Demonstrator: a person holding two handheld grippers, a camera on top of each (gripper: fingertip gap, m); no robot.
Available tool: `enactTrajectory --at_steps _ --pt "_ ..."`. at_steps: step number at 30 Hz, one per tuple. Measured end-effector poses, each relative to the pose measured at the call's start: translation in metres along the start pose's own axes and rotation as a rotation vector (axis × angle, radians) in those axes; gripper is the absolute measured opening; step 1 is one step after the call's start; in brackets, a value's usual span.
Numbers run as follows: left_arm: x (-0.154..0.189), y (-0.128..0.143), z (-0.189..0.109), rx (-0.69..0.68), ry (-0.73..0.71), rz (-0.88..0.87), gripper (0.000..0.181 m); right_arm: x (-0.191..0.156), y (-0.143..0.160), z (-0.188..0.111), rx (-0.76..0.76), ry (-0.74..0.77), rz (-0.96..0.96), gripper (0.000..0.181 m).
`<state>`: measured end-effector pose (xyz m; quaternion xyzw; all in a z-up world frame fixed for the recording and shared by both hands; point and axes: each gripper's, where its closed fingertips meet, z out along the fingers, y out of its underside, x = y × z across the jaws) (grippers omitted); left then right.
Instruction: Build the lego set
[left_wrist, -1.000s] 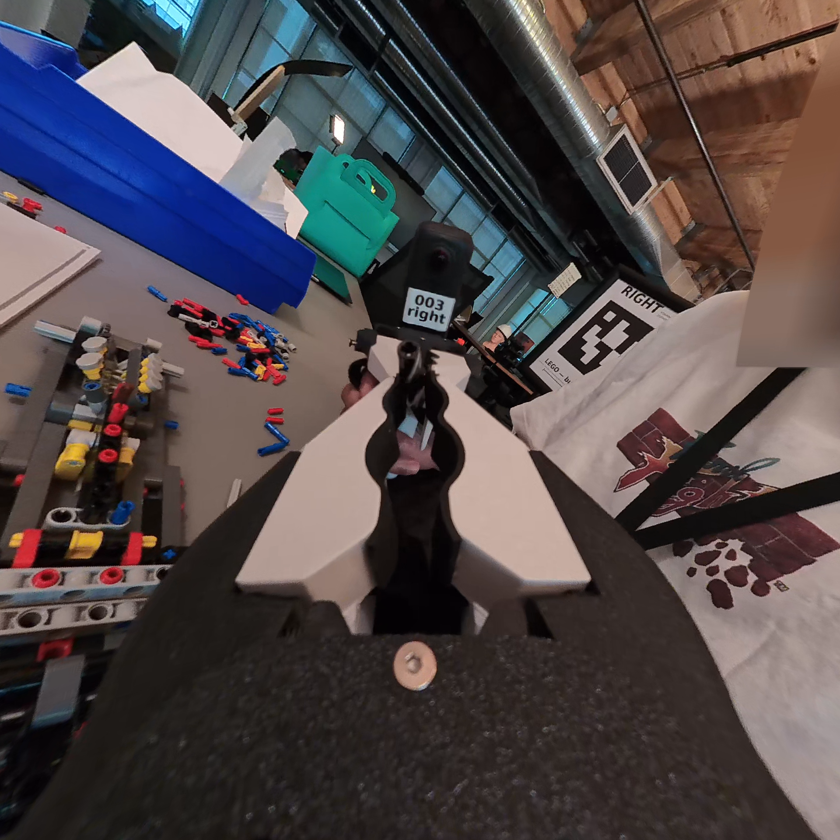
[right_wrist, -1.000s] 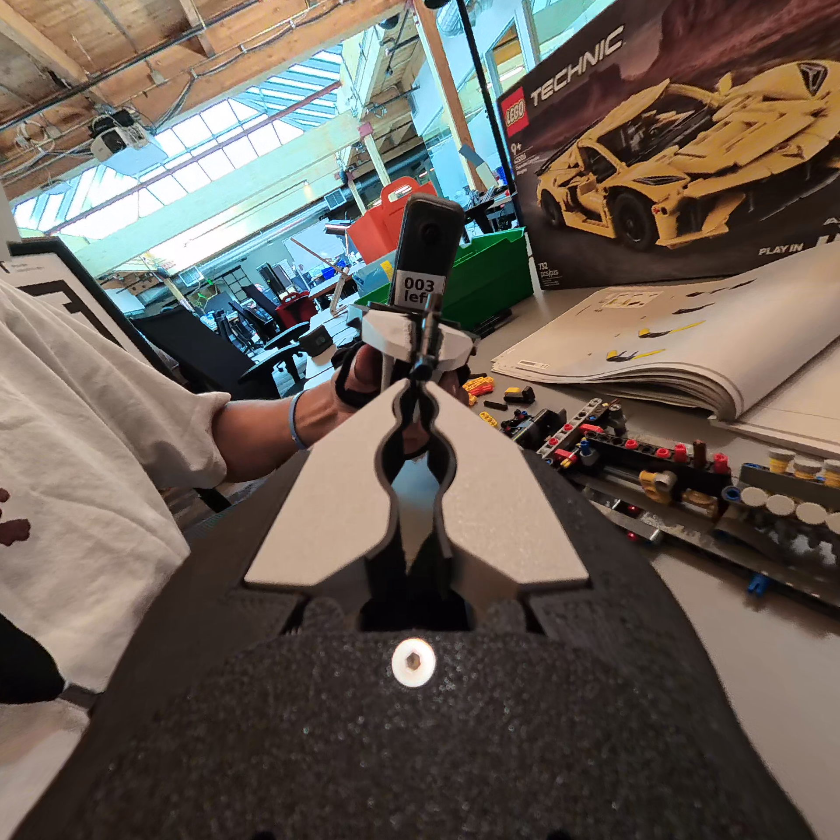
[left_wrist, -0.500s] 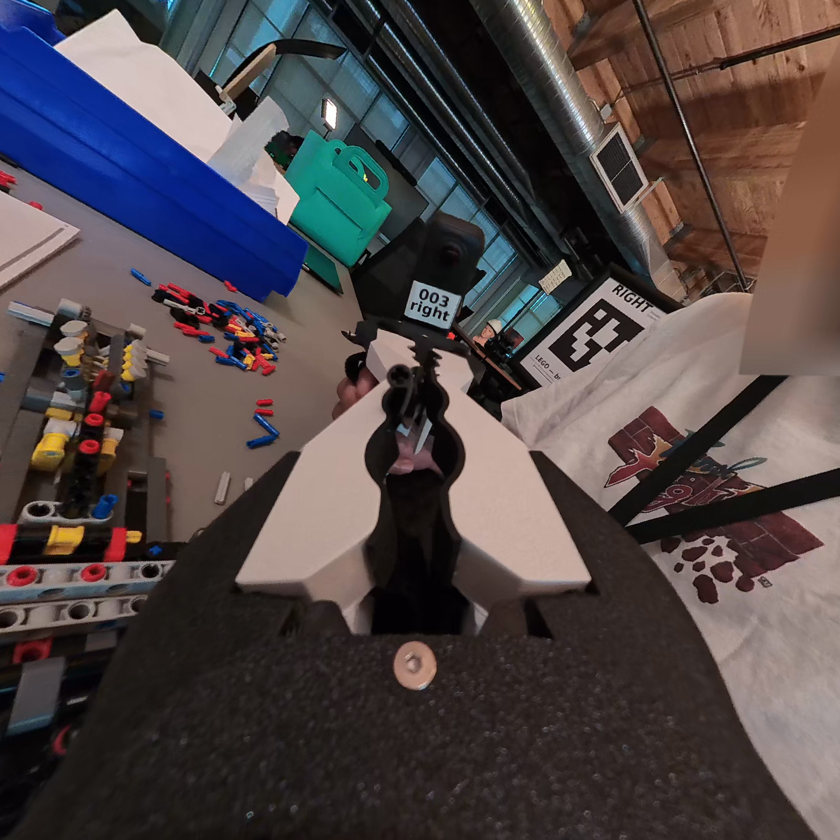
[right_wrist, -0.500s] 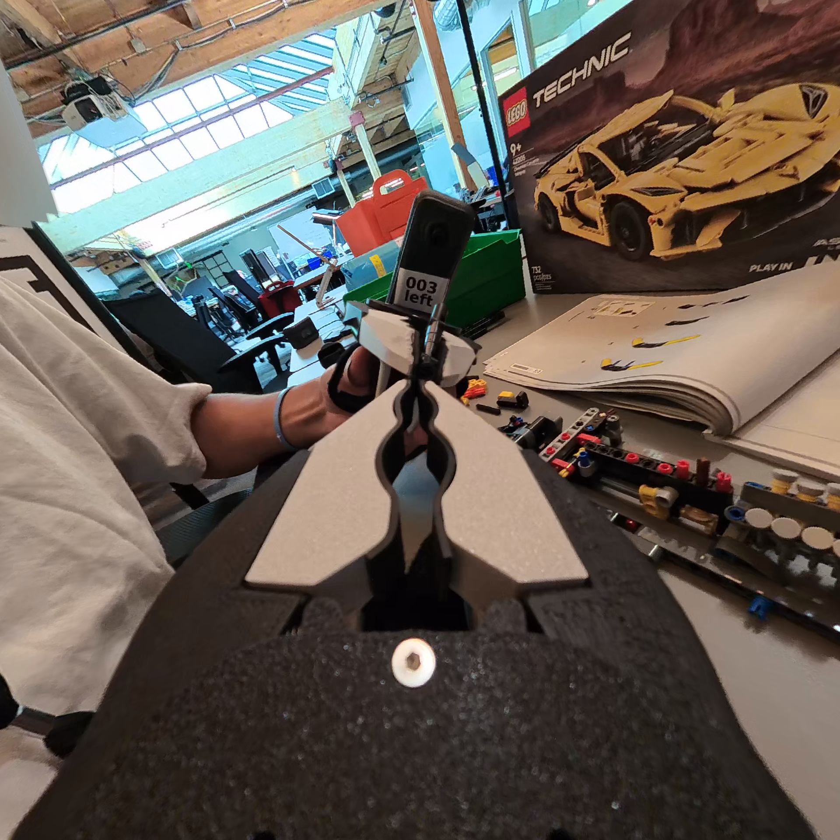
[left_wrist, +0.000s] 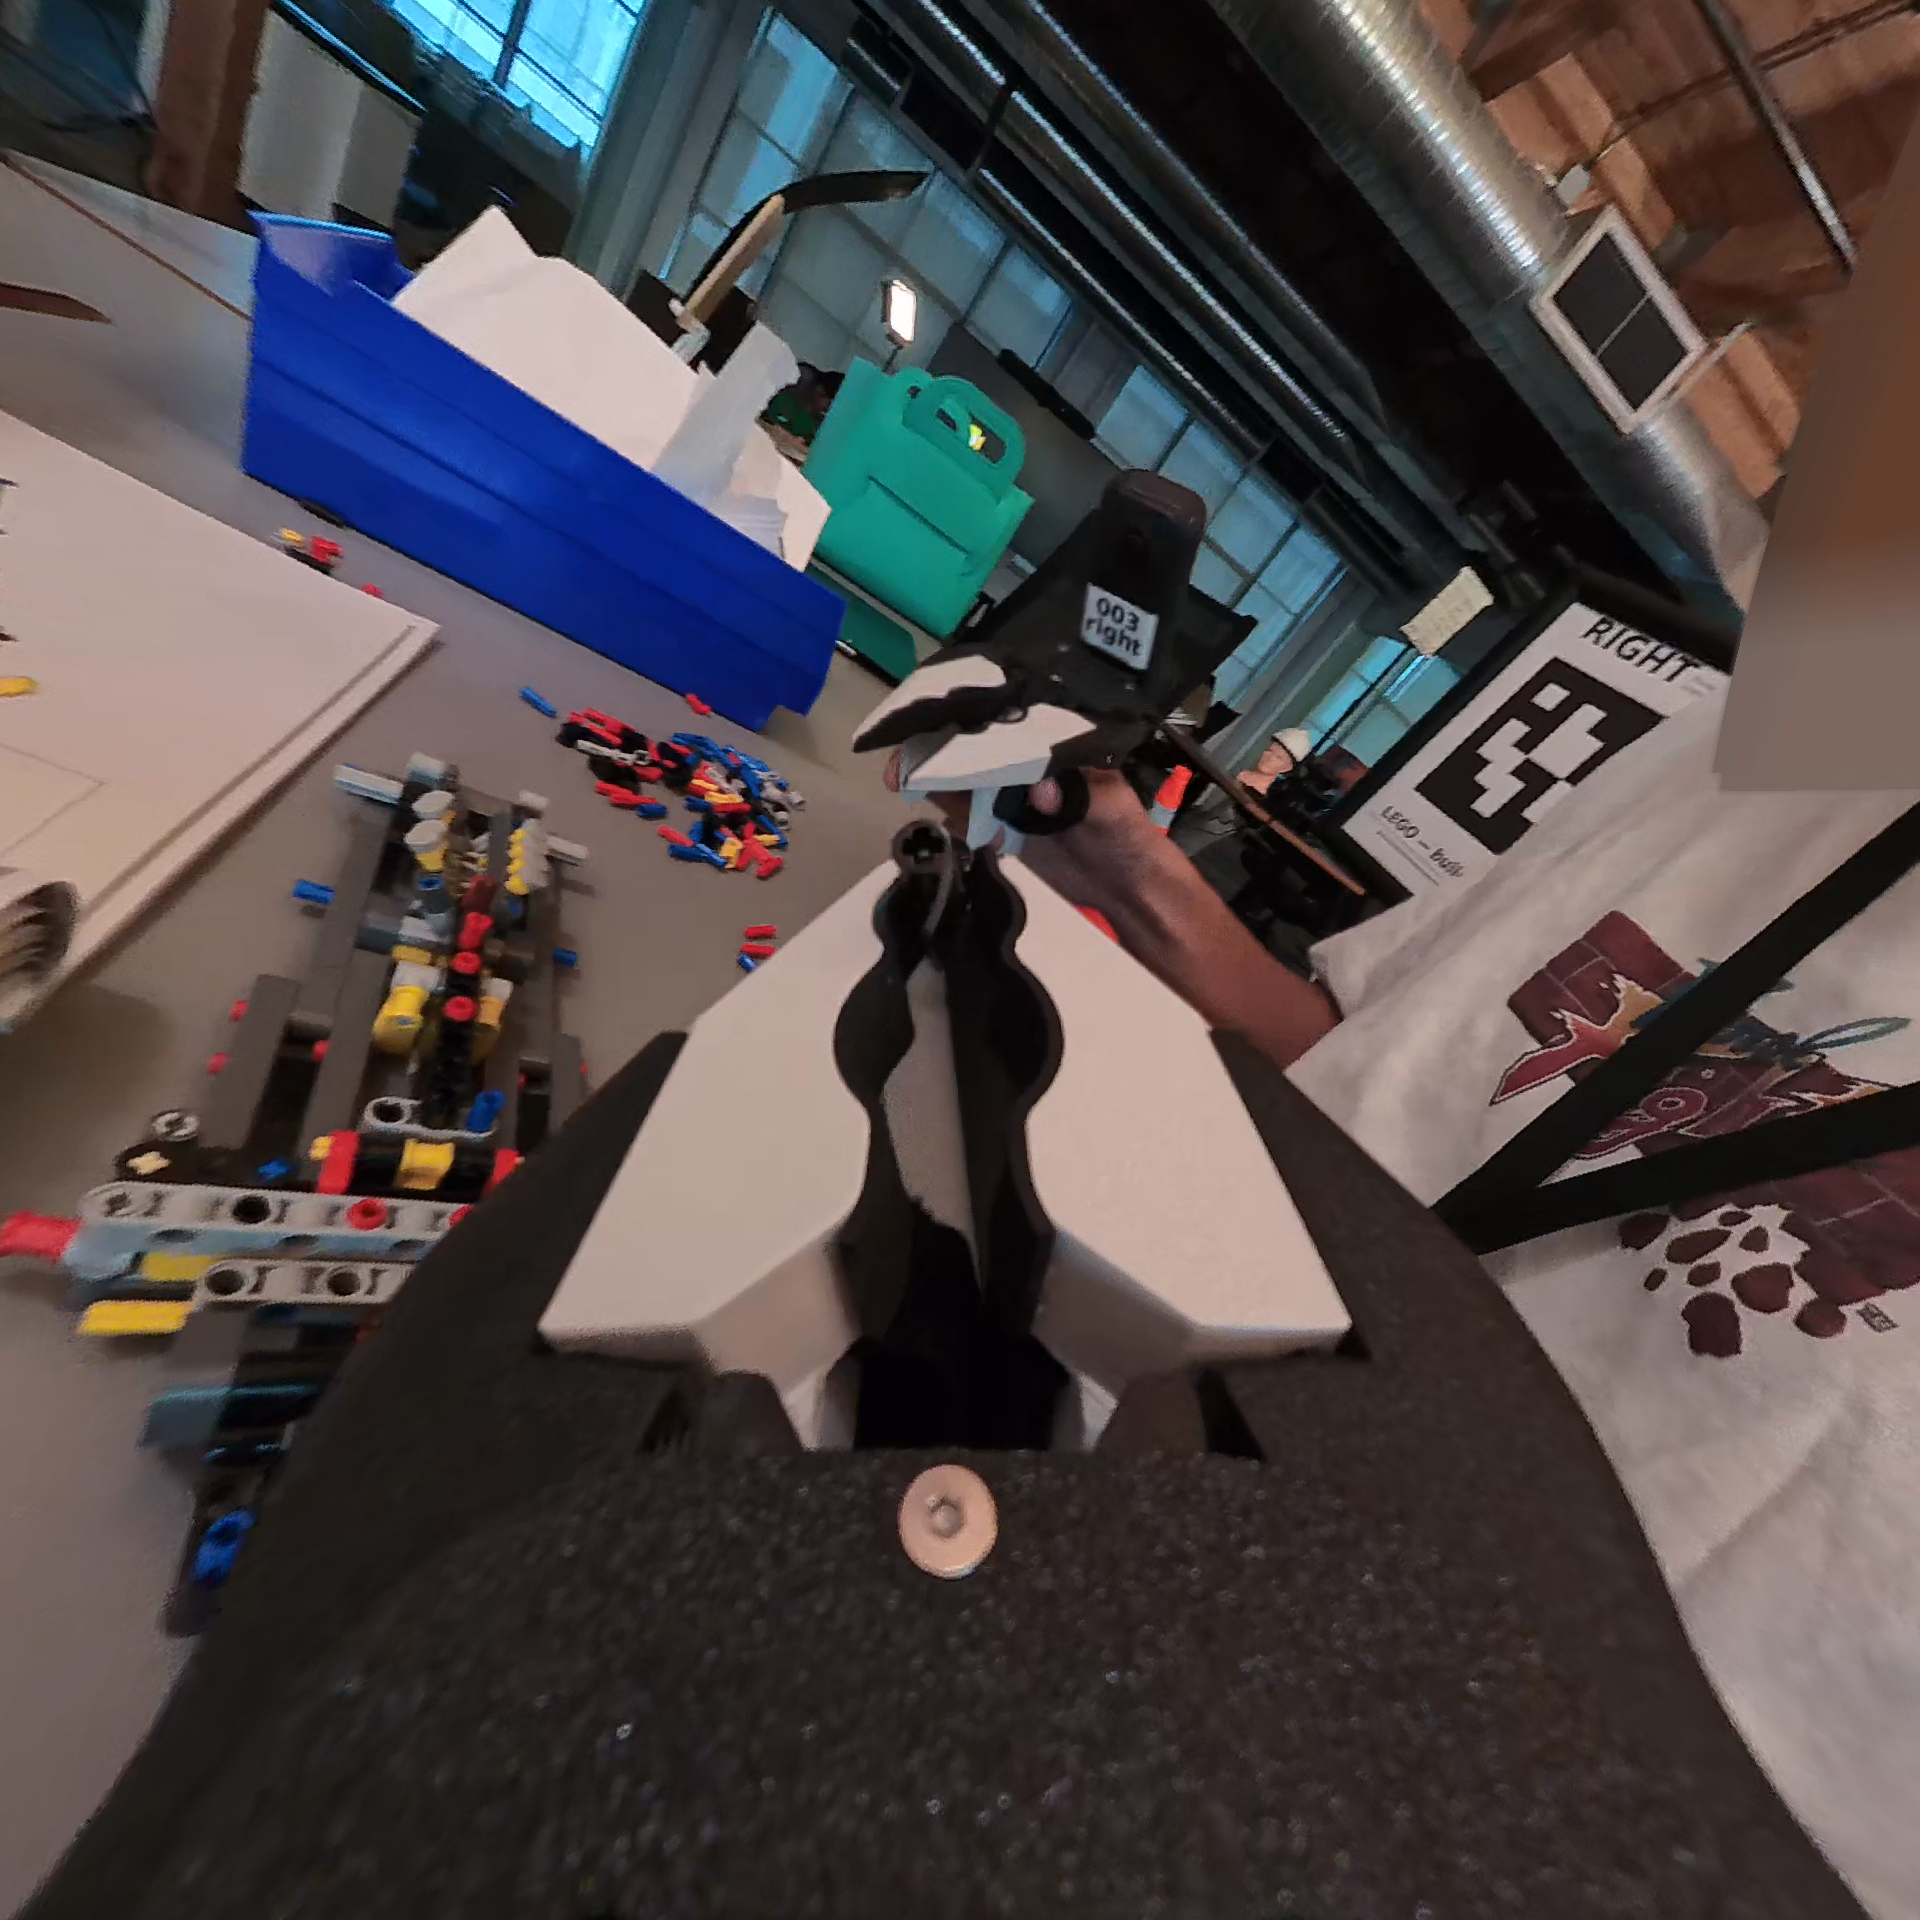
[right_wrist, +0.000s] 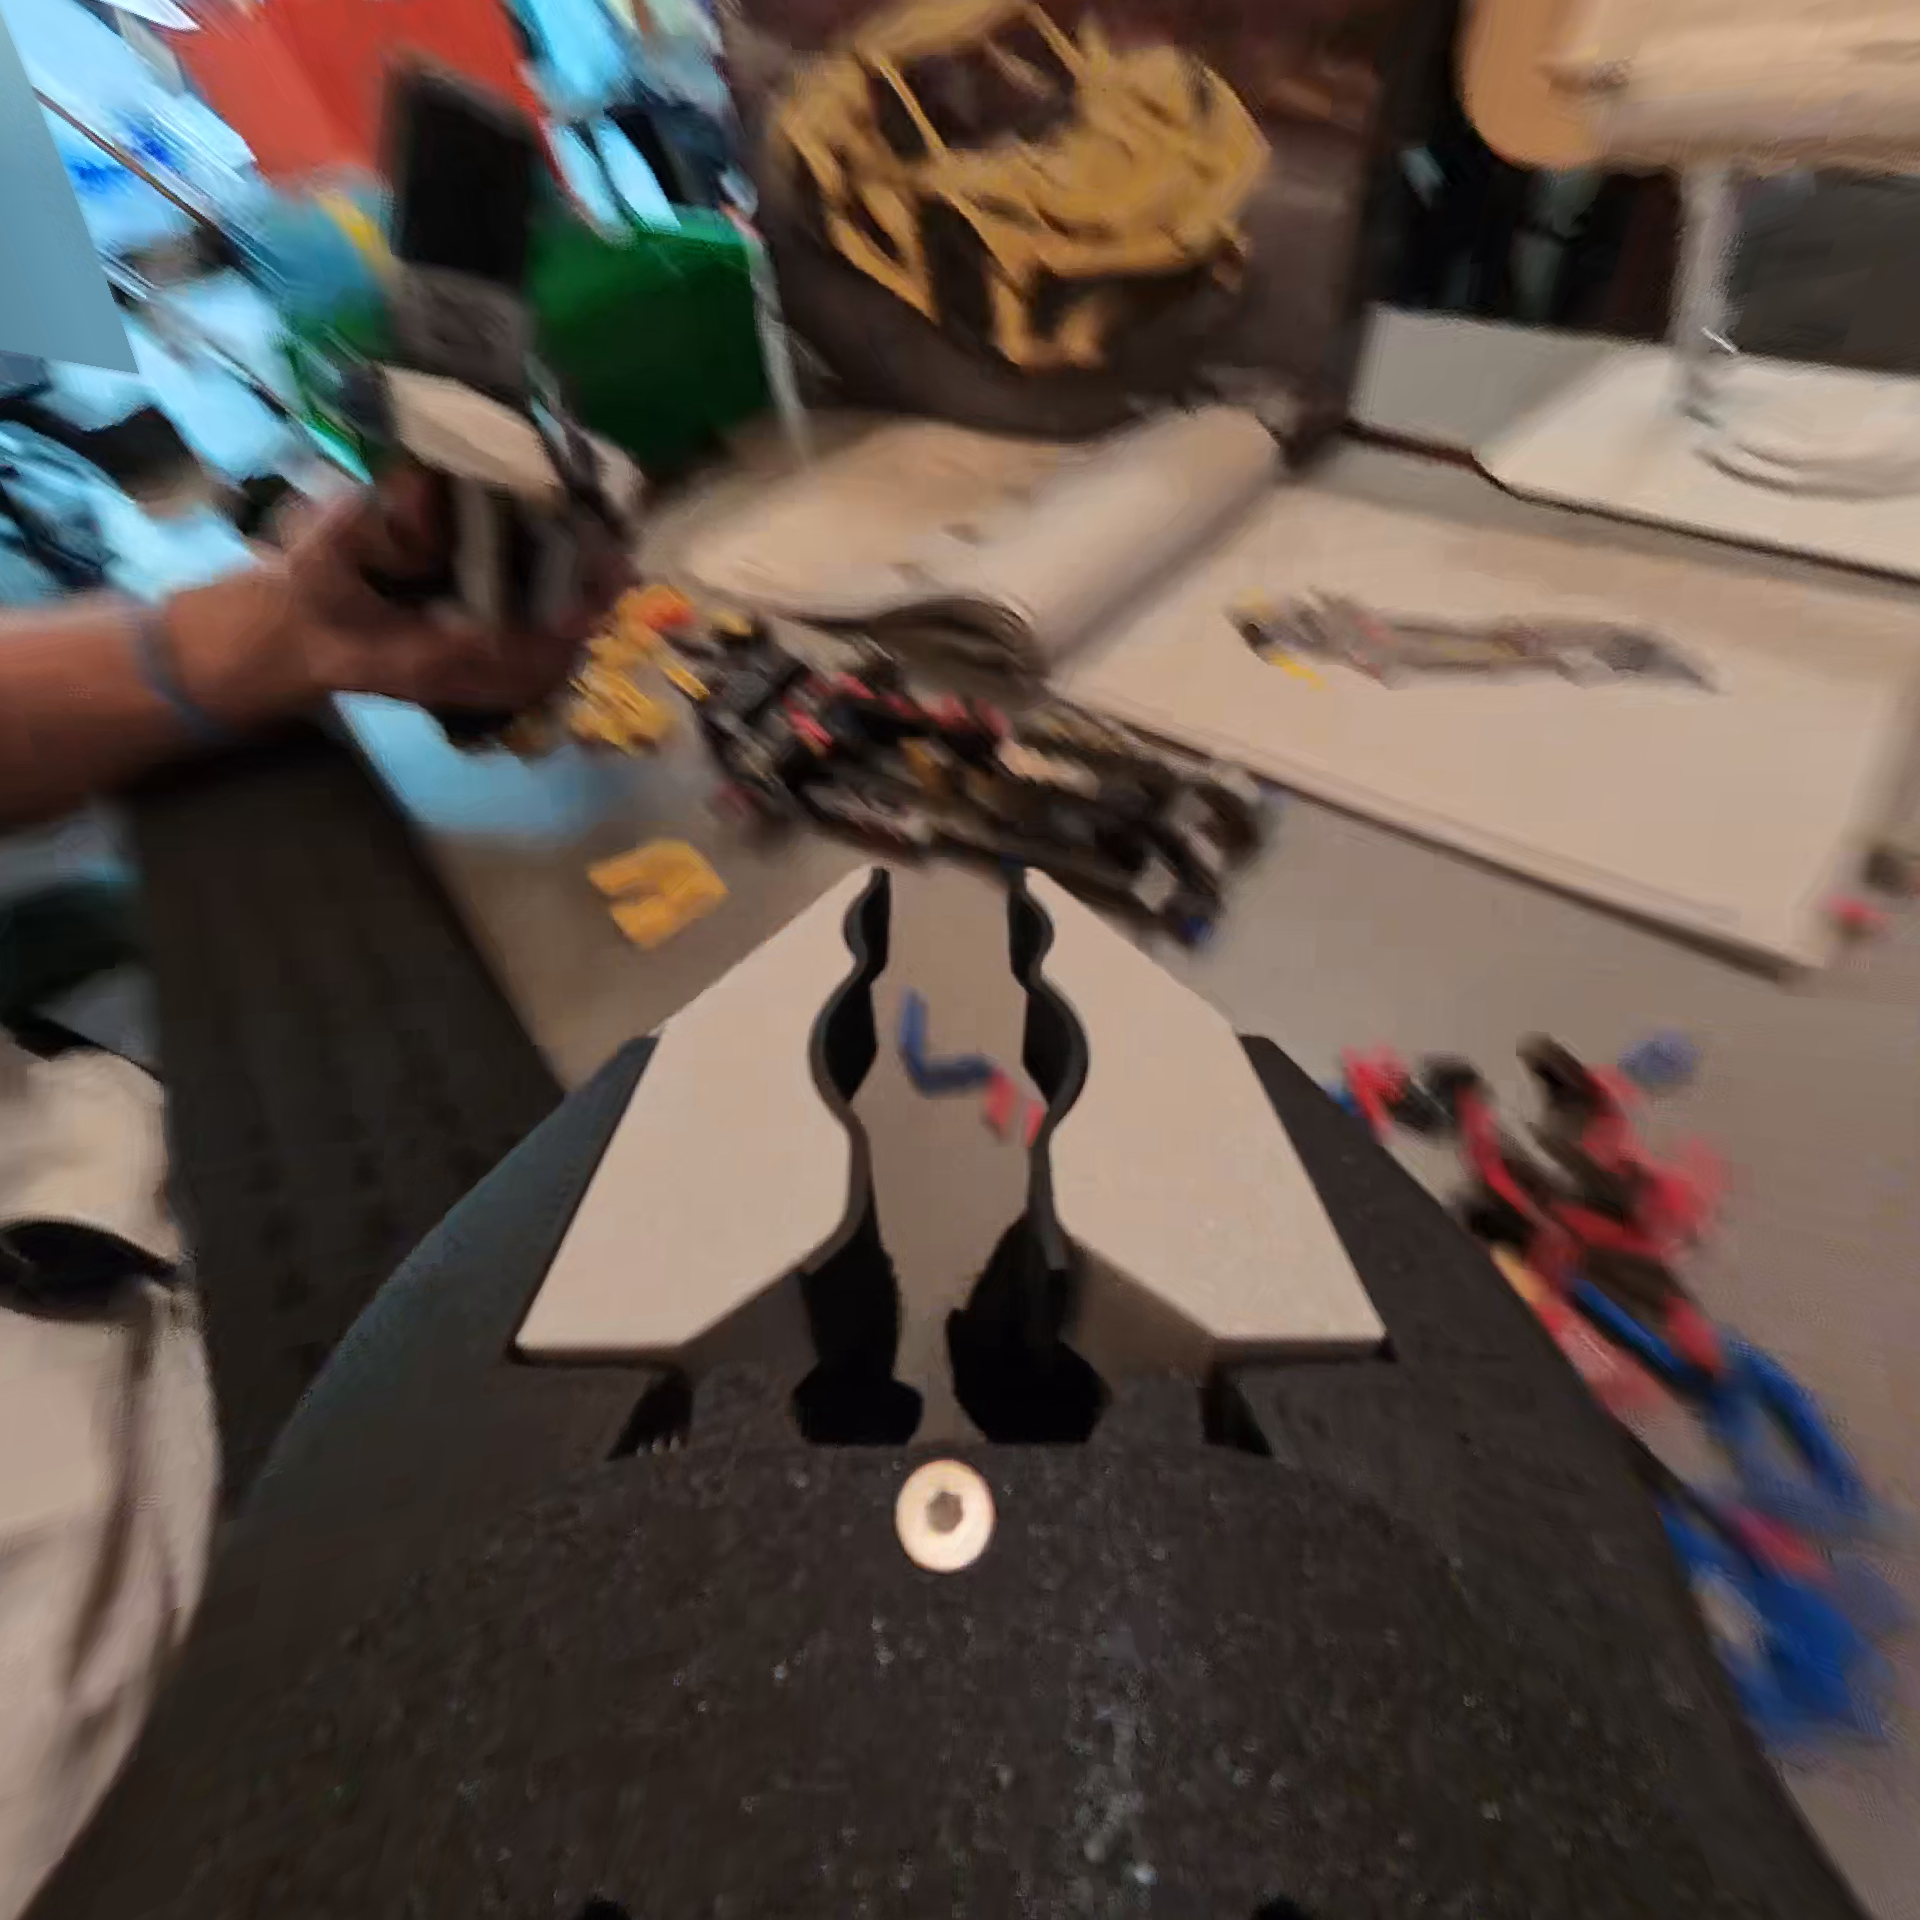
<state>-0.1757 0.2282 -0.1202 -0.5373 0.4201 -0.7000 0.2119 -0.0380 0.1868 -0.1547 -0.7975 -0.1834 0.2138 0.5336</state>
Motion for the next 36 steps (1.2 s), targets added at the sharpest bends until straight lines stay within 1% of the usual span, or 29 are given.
enactTrajectory --at_steps 1,2,4,6,8,10,12,16,19,21,23,25,27,30,32,34,36 --pt "-0.002 -0.001 0.0 0.0 -0.014 0.004 0.006 0.015 0.014 -0.014 -0.072 0.057 -0.014 0.028" --pt "-0.003 -0.001 0.0 0.001 -0.021 0.004 0.006 0.025 0.028 -0.026 -0.14 0.095 -0.02 0.029" --pt "-0.003 -0.001 0.001 -0.004 -0.012 0.001 0.006 0.045 0.048 -0.043 -0.231 0.199 -0.035 0.026" --pt "-0.005 0.001 0.002 -0.014 -0.025 0.01 0.006 0.049 0.062 -0.046 -0.272 0.198 -0.029 0.024" --pt "-0.007 0.006 0.004 -0.042 -0.042 0.022 0.006 0.043 0.07 -0.039 -0.28 0.143 -0.022 0.023" --pt "-0.008 0.011 0.007 -0.068 -0.055 0.04 0.006 0.034 0.072 -0.026 -0.296 0.101 -0.022 0.023" --pt "-0.01 0.016 0.009 -0.096 -0.07 0.063 0.006 0.026 0.077 -0.01 -0.344 0.072 -0.042 0.023" --pt "-0.006 0.022 0.014 -0.129 -0.071 0.096 0.006 0.022 0.091 0.011 -0.462 0.066 -0.116 0.019" --pt "-0.004 0.022 0.014 -0.127 -0.061 0.086 0.006 0.023 0.092 0.017 -0.466 0.067 -0.131 0.012" --pt "-0.003 0.021 0.014 -0.123 -0.06 0.087 0.006 0.024 0.093 0.018 -0.473 0.075 -0.146 0.012" --pt "-0.003 0.021 0.014 -0.122 -0.057 0.089 0.006 0.023 0.092 0.021 -0.46 0.073 -0.167 0.009" --pt "-0.002 0.022 0.015 -0.126 -0.055 0.092 0.006 0.022 0.091 0.024 -0.443 0.072 -0.201 0.004" --pt "-0.002 0.023 0.016 -0.127 -0.06 0.106 0.006 0.024 0.09 0.027 -0.434 0.093 -0.235 0.003" --pt "-0.005 0.024 0.016 -0.123 -0.082 0.158 0.006 0.019 0.086 0.031 -0.449 0.06 -0.183 0.003" --pt "-0.006 0.025 0.016 -0.12 -0.086 0.183 0.006 -0.003 0.056 0.039 -0.312 -0.023 -0.192 0.002" --pt "-0.003 0.023 0.016 -0.102 -0.071 0.188 0.006 -0.036 0.02 0.048 -0.169 -0.116 -0.274 0.002" --pt "0.001 0.021 0.017 -0.086 -0.048 0.169 0.006 -0.061 -0.004 0.06 -0.101 -0.136 -0.366 0.002"
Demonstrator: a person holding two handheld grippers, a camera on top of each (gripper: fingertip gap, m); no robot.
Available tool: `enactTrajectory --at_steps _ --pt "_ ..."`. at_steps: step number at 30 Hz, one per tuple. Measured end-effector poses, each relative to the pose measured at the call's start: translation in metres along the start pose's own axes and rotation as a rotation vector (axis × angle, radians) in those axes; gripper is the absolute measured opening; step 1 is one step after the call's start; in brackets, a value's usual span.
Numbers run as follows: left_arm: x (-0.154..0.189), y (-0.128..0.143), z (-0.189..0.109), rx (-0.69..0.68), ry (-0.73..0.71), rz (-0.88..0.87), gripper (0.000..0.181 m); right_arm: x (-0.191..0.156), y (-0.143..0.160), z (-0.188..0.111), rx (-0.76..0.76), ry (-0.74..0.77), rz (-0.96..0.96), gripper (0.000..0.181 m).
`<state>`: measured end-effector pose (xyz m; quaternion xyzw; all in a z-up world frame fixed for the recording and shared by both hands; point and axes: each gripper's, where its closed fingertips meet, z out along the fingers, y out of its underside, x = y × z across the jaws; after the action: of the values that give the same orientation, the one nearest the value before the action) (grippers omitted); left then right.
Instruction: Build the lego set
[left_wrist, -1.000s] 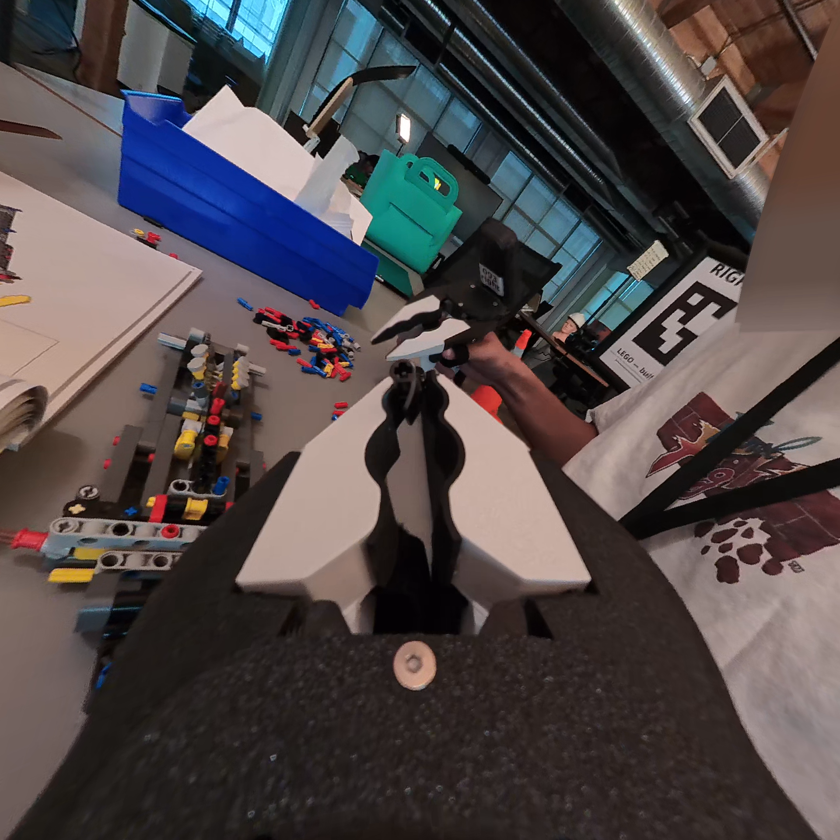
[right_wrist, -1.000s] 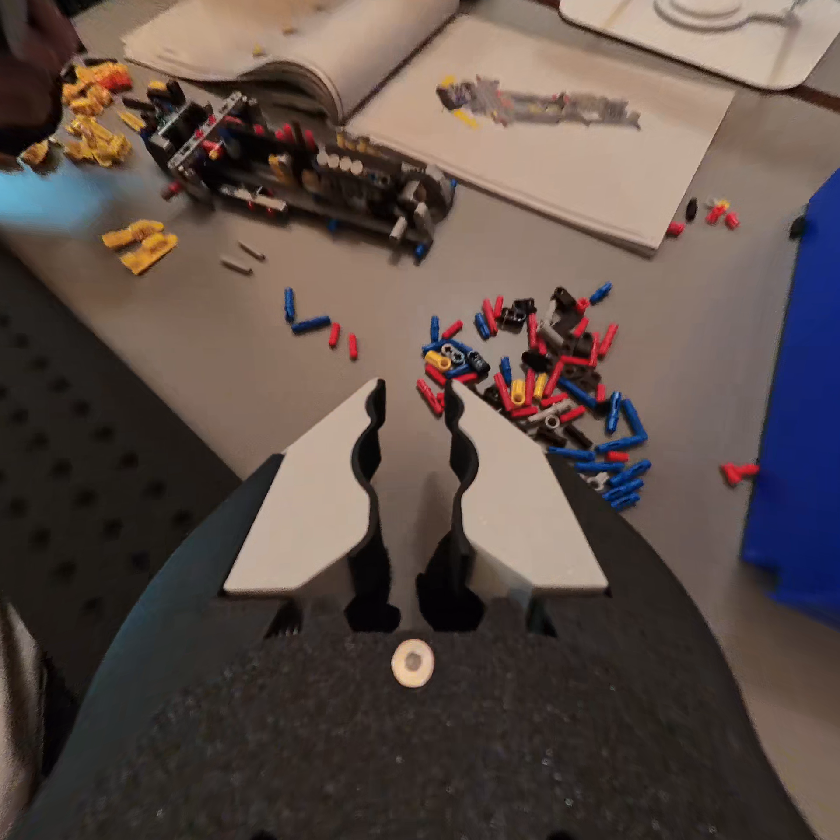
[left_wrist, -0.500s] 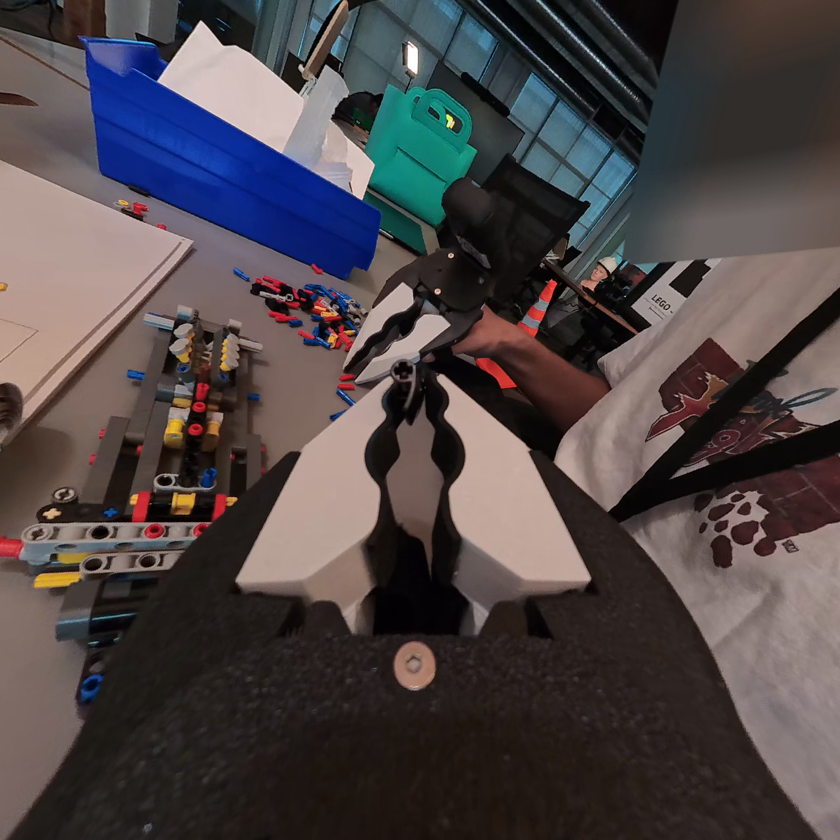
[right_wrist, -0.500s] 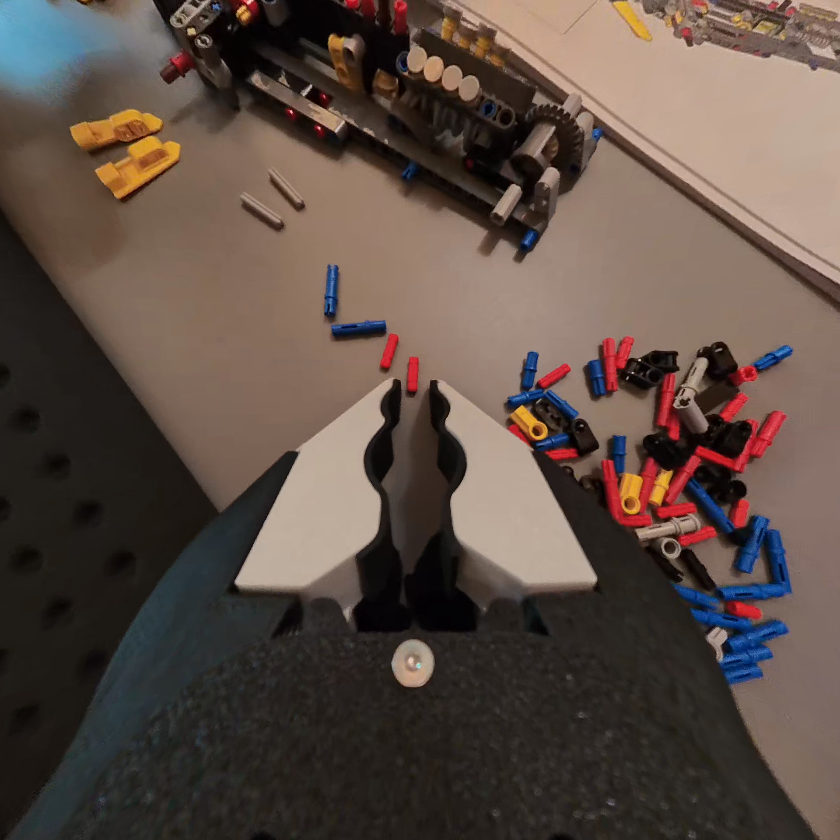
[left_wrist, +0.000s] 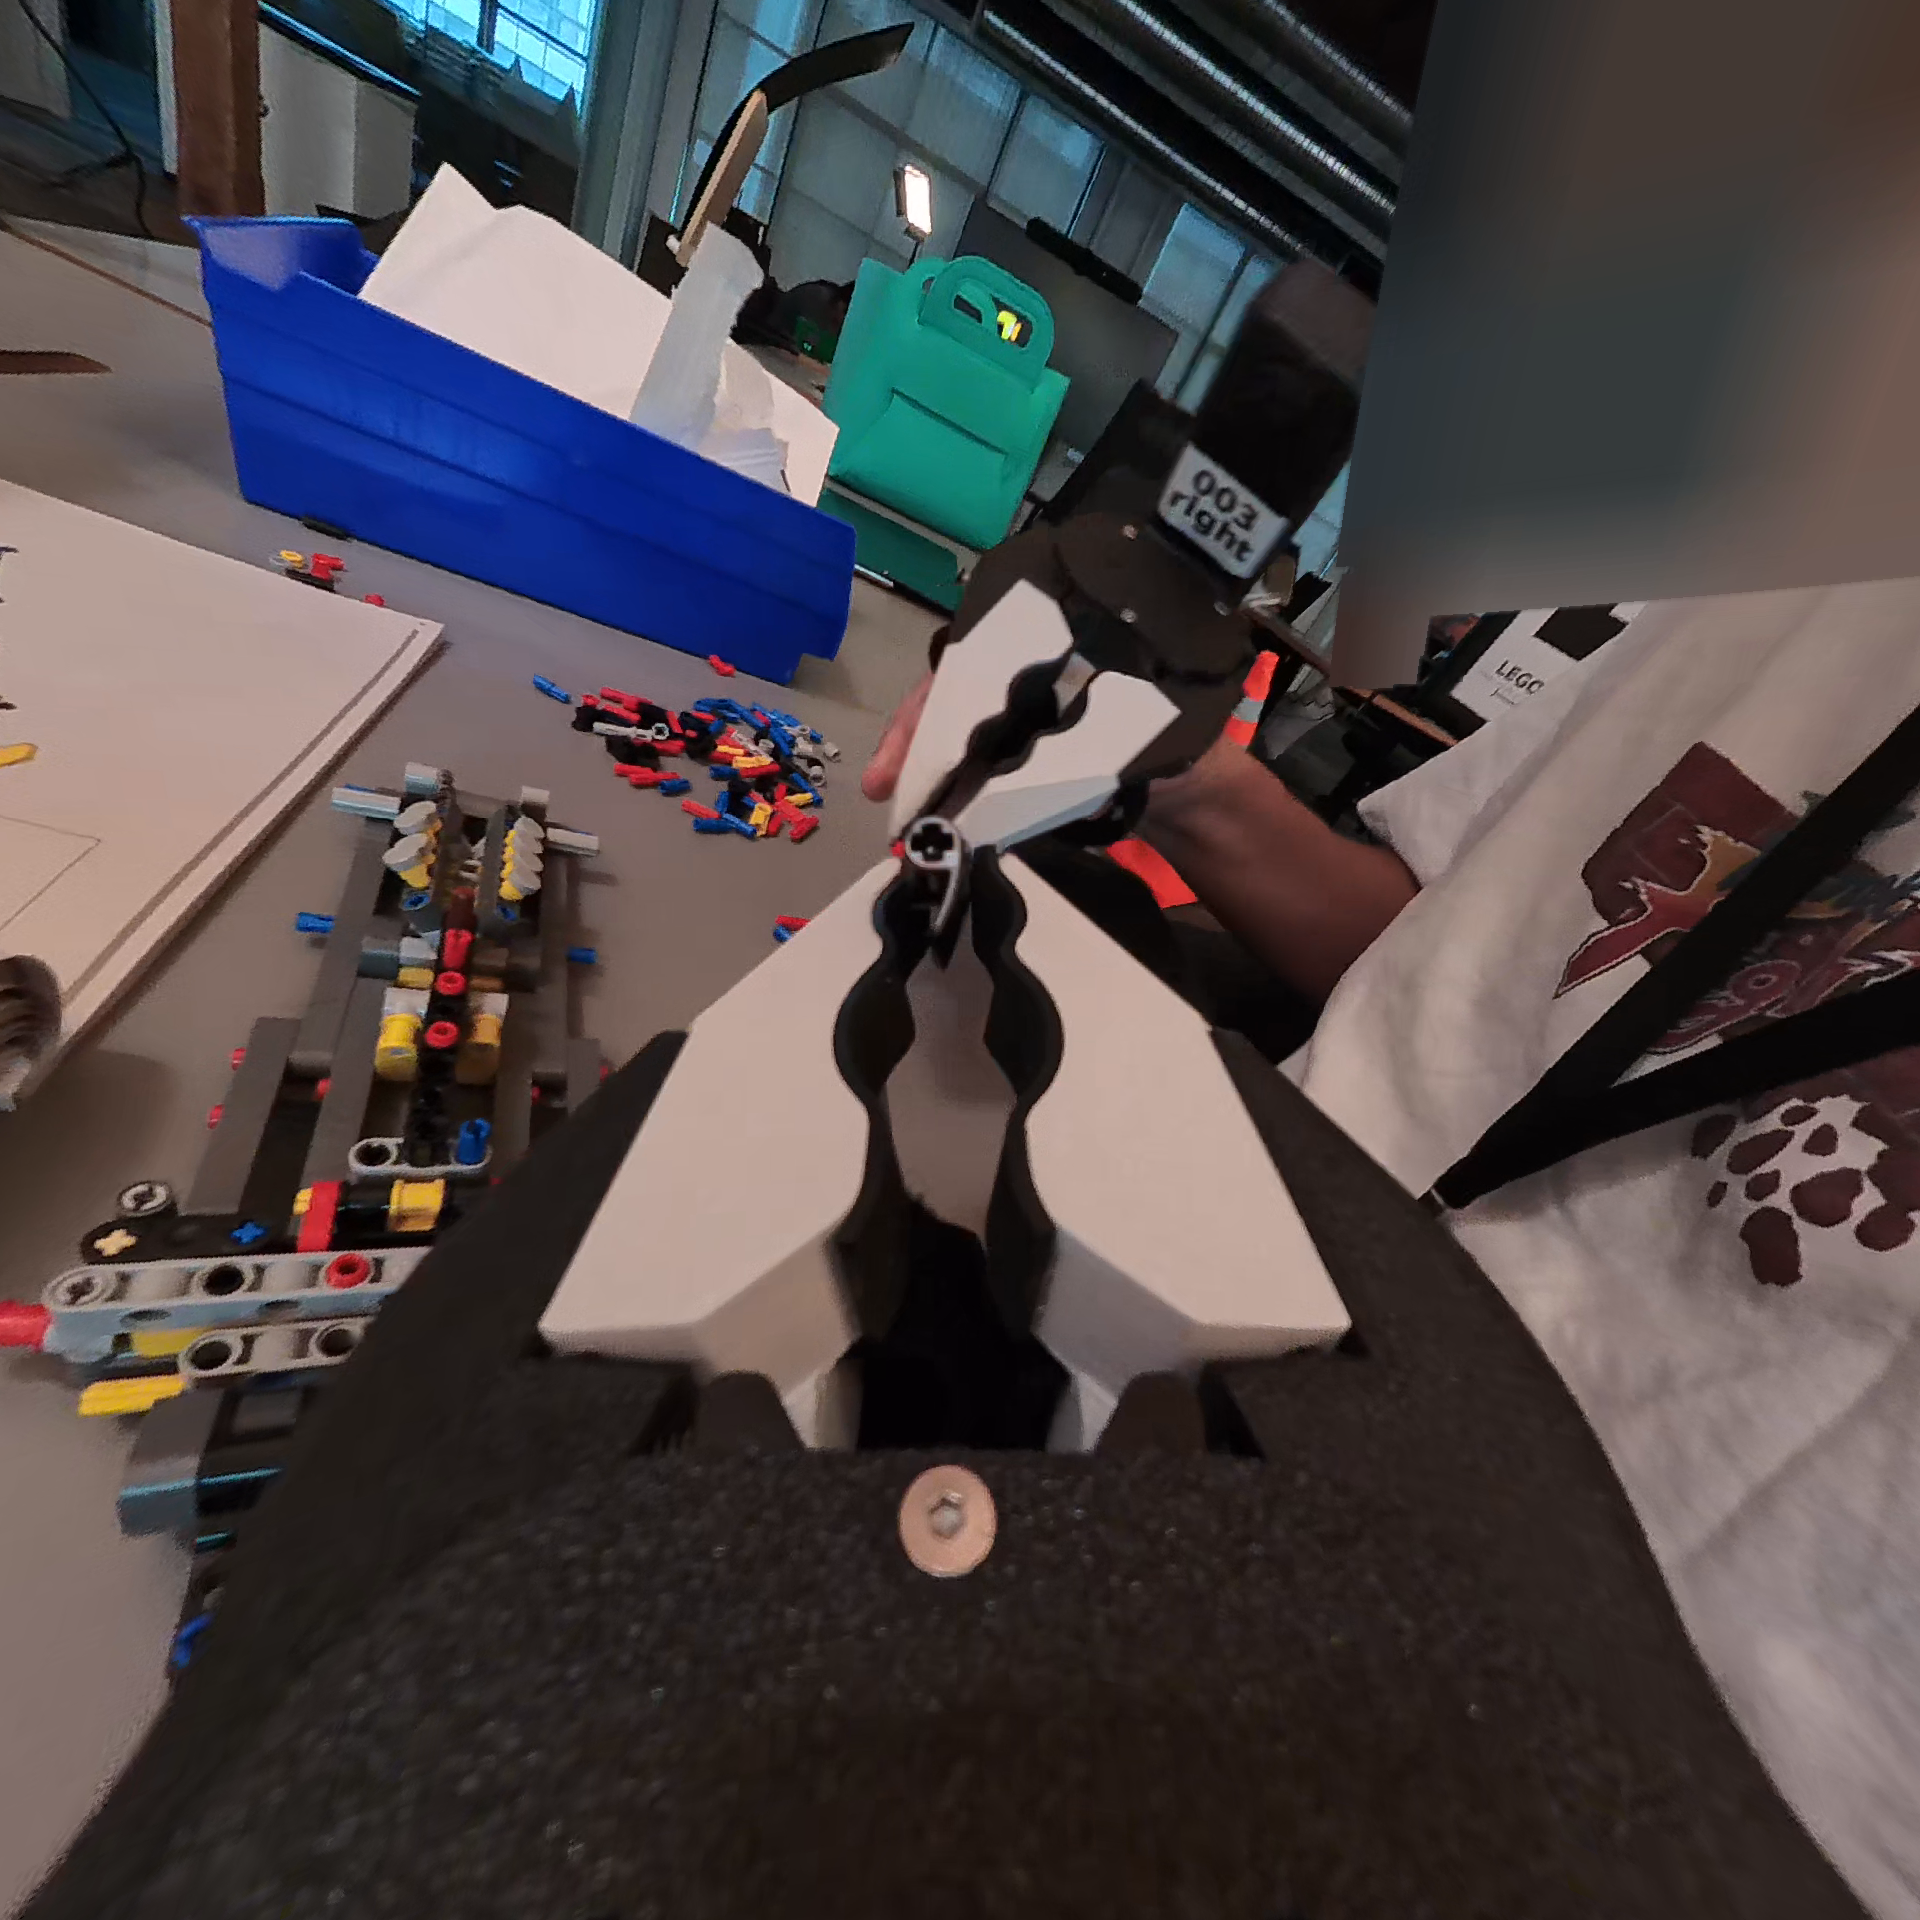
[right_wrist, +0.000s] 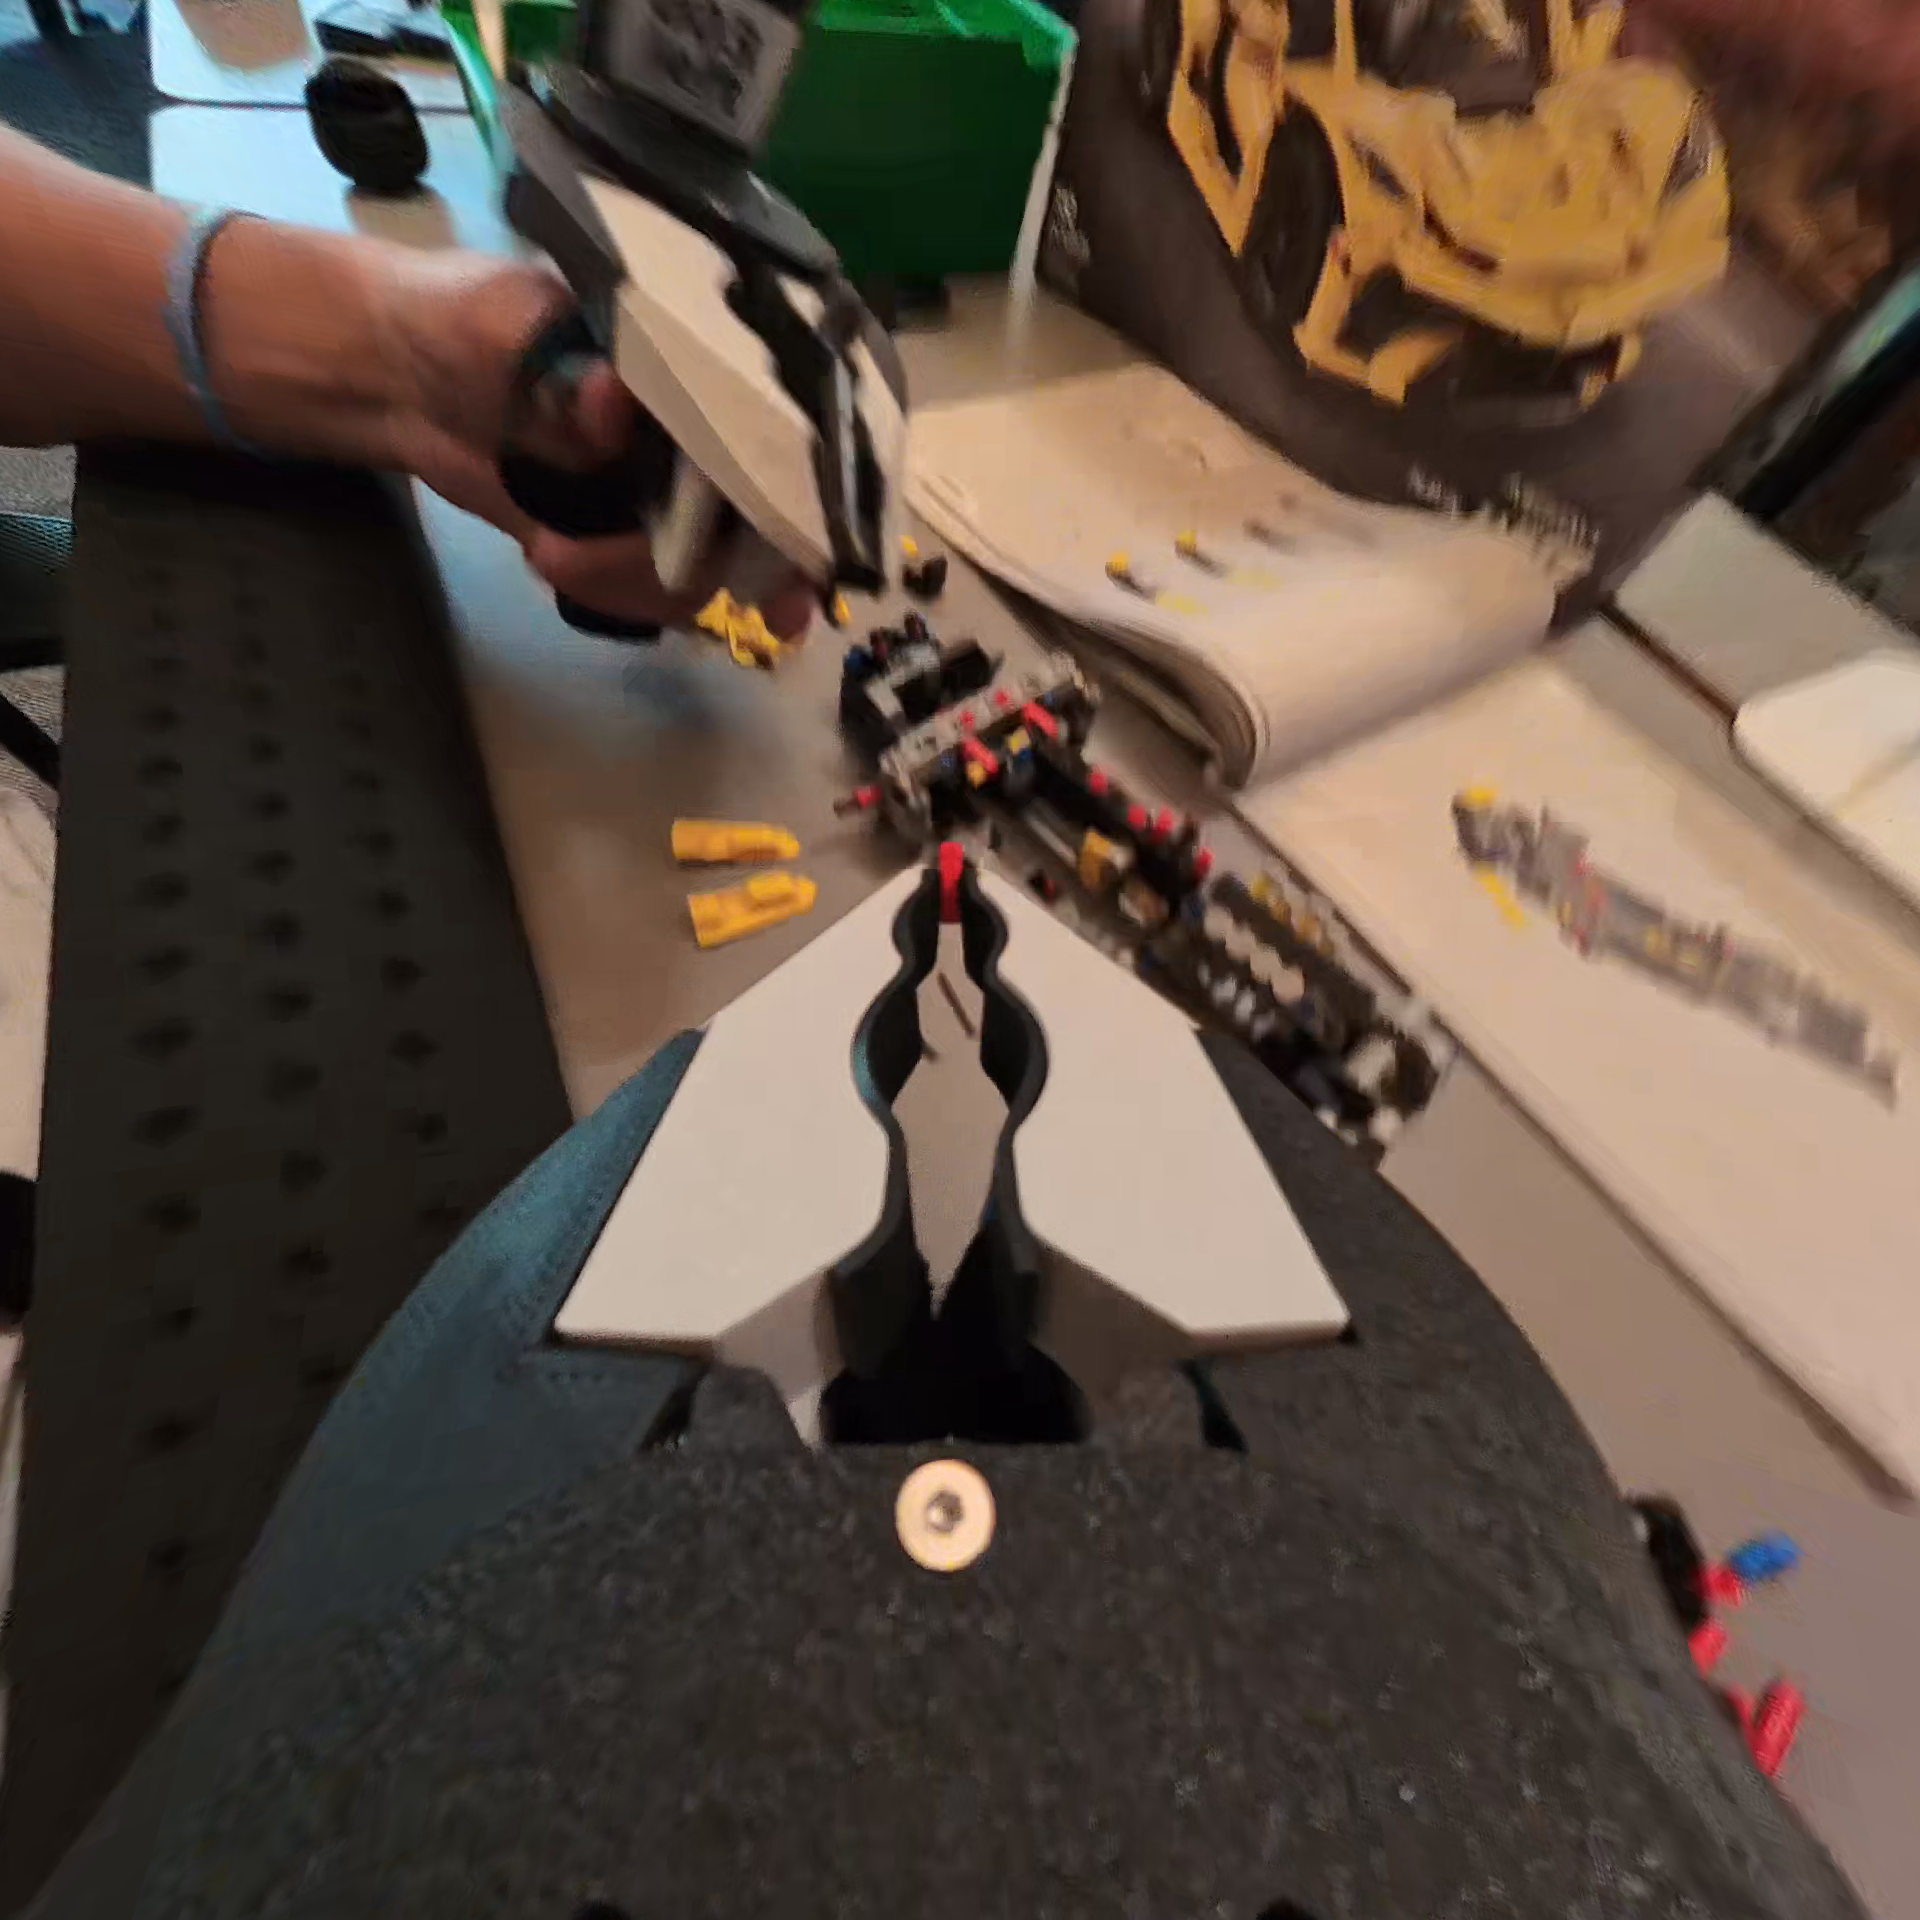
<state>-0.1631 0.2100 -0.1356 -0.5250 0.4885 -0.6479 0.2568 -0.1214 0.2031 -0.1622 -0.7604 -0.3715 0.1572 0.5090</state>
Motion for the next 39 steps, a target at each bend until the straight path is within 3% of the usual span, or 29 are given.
enactTrajectory --at_steps 3,7,22,39 --pt "0.002 -0.001 -0.001 0.019 0.029 -0.043 0.006 -0.013 -0.027 0.011 0.06 0.013 -0.077 0.002" --pt "0.005 0.001 -0.001 0.015 0.072 -0.109 0.006 -0.019 -0.037 0.018 0.05 0.03 -0.12 0.002" --pt "0.001 0.016 0.003 -0.09 0.002 0.028 0.007 -0.022 -0.029 0.022 -0.044 0.05 -0.24 0.002" --pt "0.005 0.036 0.002 -0.21 0.059 -0.009 0.006 -0.035 -0.021 0.026 -0.066 0.009 -0.323 0.002"
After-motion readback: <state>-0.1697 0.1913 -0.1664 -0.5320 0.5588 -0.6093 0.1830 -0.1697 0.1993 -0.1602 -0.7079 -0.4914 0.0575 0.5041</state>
